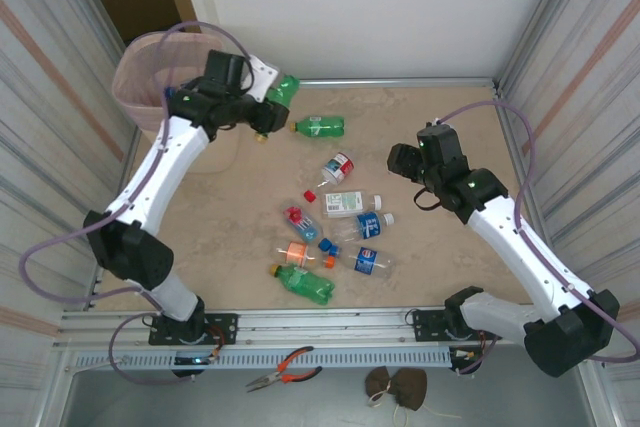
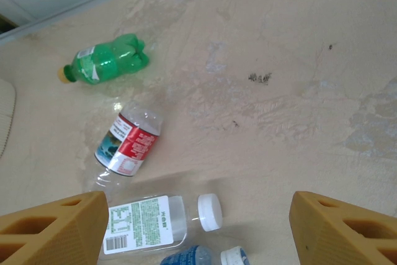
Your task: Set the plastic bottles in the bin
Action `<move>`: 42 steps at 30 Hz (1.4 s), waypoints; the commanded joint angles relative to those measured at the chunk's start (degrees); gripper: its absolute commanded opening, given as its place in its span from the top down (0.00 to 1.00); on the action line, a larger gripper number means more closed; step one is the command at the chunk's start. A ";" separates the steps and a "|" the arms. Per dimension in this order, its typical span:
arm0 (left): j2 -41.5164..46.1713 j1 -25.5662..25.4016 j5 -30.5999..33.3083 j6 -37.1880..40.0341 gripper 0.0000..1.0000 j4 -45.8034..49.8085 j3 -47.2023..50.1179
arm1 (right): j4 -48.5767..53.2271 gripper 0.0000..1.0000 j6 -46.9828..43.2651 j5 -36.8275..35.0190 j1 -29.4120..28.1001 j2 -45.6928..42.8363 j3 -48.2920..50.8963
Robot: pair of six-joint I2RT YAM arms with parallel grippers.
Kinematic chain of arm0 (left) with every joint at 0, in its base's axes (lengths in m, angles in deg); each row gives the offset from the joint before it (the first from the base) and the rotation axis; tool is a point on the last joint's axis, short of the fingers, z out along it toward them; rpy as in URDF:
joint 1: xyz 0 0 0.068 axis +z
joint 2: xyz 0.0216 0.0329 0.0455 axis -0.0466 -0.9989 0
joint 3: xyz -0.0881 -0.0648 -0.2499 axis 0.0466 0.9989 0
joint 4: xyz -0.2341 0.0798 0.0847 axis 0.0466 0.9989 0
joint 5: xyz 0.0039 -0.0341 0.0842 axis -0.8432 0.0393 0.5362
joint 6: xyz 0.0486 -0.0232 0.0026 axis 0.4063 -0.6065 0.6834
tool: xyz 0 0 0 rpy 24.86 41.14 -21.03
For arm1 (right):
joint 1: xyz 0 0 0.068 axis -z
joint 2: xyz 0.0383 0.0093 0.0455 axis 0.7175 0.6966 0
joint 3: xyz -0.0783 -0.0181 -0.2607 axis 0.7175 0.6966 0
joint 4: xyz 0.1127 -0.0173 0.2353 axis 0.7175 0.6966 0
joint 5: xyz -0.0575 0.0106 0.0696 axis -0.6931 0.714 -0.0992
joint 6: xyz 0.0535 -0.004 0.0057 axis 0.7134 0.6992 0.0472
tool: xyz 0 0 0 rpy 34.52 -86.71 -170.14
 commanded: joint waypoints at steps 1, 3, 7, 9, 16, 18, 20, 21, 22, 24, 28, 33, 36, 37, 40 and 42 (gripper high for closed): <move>3.98 3.15 -1.44 -0.84 0.49 1.02 -3.41 | -1.22 0.24 0.80 1.02 0.20 0.79 -1.42; 4.95 6.03 -2.35 -0.95 0.50 1.40 -4.95 | -1.30 0.24 0.80 1.11 0.19 1.11 -1.49; 5.28 11.61 -3.39 -0.77 0.50 2.66 -8.36 | -1.79 0.24 0.79 1.17 0.20 1.76 -1.60; 4.96 14.56 -4.05 -0.82 0.50 2.75 -9.90 | -2.05 0.24 0.97 1.45 0.20 2.03 -1.66; -0.88 22.67 -4.92 0.06 0.51 5.61 -18.45 | -1.87 0.24 0.80 2.25 0.16 3.50 -3.01; -3.64 25.06 -5.44 -0.04 0.51 6.34 -20.49 | -2.09 0.24 0.95 2.34 0.09 3.54 -2.95; -6.45 26.73 -5.55 -0.02 0.51 7.45 -22.64 | -2.10 0.25 1.14 2.34 0.05 3.61 -2.99; -8.21 27.33 -5.53 0.06 0.51 8.22 -23.81 | -2.10 0.25 1.24 2.42 0.02 3.58 -2.98; -9.53 27.88 -5.47 0.06 0.51 8.68 -24.67 | -1.97 0.25 1.32 2.38 -0.06 3.57 -2.97; -12.31 28.61 -4.62 -0.19 0.51 9.41 -25.82 | -1.75 0.25 1.41 2.21 -0.15 3.28 -3.10; -16.54 29.24 -1.80 0.25 0.52 9.79 -26.21 | -1.39 0.25 1.91 1.54 -0.38 2.75 -2.60; -20.90 30.26 -0.91 -0.21 0.50 11.55 -25.35 | -1.13 0.25 2.68 1.64 -0.92 2.74 -2.44; -22.84 30.49 -0.68 -0.29 0.49 12.99 -24.21 | -0.88 0.25 3.03 1.46 -1.27 2.83 -2.22; -23.27 30.55 -0.49 -0.37 0.48 13.29 -23.76 | -1.00 0.25 3.08 1.46 -1.41 2.87 -2.14; -24.56 30.80 0.03 -0.73 0.47 13.91 -22.18 | -0.93 0.25 3.08 1.48 -1.47 3.16 -2.16; -25.12 30.93 0.29 -0.86 0.45 14.32 -21.53 | -0.87 0.25 3.08 1.46 -1.48 3.20 -2.28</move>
